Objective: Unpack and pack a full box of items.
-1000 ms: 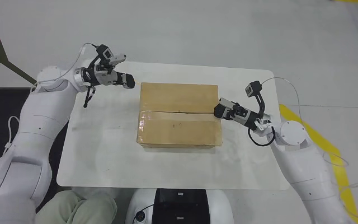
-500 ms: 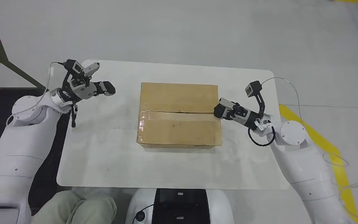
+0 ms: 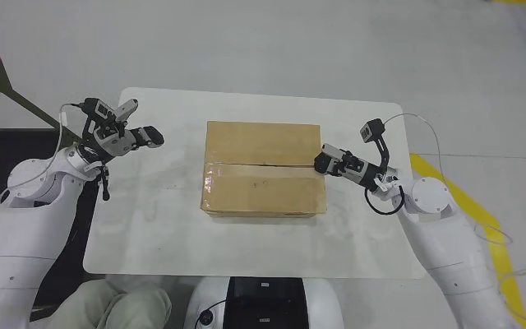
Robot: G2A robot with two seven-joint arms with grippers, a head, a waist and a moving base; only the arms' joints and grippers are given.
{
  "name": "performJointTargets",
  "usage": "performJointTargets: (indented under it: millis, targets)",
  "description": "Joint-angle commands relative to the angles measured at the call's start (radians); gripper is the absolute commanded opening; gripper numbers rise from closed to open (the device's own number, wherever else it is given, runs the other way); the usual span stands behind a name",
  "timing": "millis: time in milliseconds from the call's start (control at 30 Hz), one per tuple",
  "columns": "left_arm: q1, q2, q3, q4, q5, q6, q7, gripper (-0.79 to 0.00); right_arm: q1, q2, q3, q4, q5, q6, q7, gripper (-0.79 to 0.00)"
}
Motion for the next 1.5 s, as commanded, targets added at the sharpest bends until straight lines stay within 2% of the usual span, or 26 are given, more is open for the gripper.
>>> performJointTargets:
  millis: [0,167,233,433,600,800,1000,1233,1467]
  targets:
    - [0.0,0.0,0.0,0.0,0.0,0.0,0.0,0.0,0.0,0.0,0.0,0.0,0.0,0.0,0.0,0.0]
    - [0.007,-0.009,-0.002,-0.01,-0.042,0.008,0.079,0.0,0.0,0.0,0.0,0.0,0.0,0.0,0.0,0.0]
    - [0.036,-0.014,-0.017,-0.024,-0.065,-0.016,0.111,0.0,0.0,0.0,0.0,0.0,0.0,0.0,0.0,0.0]
    - [0.192,-0.023,-0.127,-0.126,-0.087,-0.097,0.231,0.0,0.0,0.0,0.0,0.0,0.0,0.0,0.0,0.0]
    - [0.336,-0.034,-0.202,-0.252,-0.06,-0.117,0.307,0.0,0.0,0.0,0.0,0.0,0.0,0.0,0.0,0.0]
    - [0.445,-0.049,-0.212,-0.346,-0.009,-0.108,0.338,0.0,0.0,0.0,0.0,0.0,0.0,0.0,0.0,0.0]
    - [0.492,-0.066,-0.173,-0.332,0.006,-0.14,0.336,0.0,0.0,0.0,0.0,0.0,0.0,0.0,0.0,0.0]
    - [0.555,-0.085,-0.148,-0.327,0.042,-0.24,0.33,0.0,0.0,0.0,0.0,0.0,0.0,0.0,0.0,0.0]
    - [0.559,-0.086,-0.148,-0.326,0.043,-0.241,0.331,0.0,0.0,0.0,0.0,0.0,0.0,0.0,0.0,0.0]
